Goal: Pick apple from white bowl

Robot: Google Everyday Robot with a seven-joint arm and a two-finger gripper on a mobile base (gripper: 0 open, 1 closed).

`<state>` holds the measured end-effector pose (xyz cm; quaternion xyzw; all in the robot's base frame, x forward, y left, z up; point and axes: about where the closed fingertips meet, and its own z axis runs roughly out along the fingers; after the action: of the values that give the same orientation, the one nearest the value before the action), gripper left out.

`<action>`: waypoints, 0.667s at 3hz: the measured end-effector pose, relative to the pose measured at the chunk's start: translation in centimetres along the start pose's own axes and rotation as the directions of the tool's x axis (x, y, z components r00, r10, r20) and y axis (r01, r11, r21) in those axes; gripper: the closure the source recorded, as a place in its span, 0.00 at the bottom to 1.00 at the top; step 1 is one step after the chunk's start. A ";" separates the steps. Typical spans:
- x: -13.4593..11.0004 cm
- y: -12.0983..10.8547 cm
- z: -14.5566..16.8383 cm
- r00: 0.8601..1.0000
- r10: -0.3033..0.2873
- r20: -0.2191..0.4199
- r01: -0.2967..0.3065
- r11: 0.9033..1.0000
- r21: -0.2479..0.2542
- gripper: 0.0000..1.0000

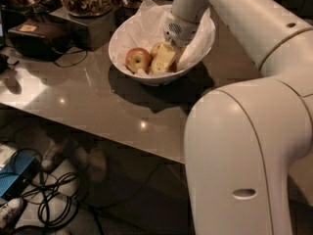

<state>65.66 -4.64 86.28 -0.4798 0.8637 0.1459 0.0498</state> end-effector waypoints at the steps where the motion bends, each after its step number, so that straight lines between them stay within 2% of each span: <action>1: -0.8 -0.4 0.2 1.000 -0.007 0.025 0.007 1.000 0.021 1.00; 2: -0.8 0.2 -0.7 0.998 -0.031 0.057 0.029 0.999 0.042 1.00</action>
Offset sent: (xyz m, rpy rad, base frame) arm -0.0209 -0.0026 0.0274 0.0337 -0.0887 0.0323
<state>66.00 -4.12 87.16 -0.4872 0.8574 0.1410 0.0866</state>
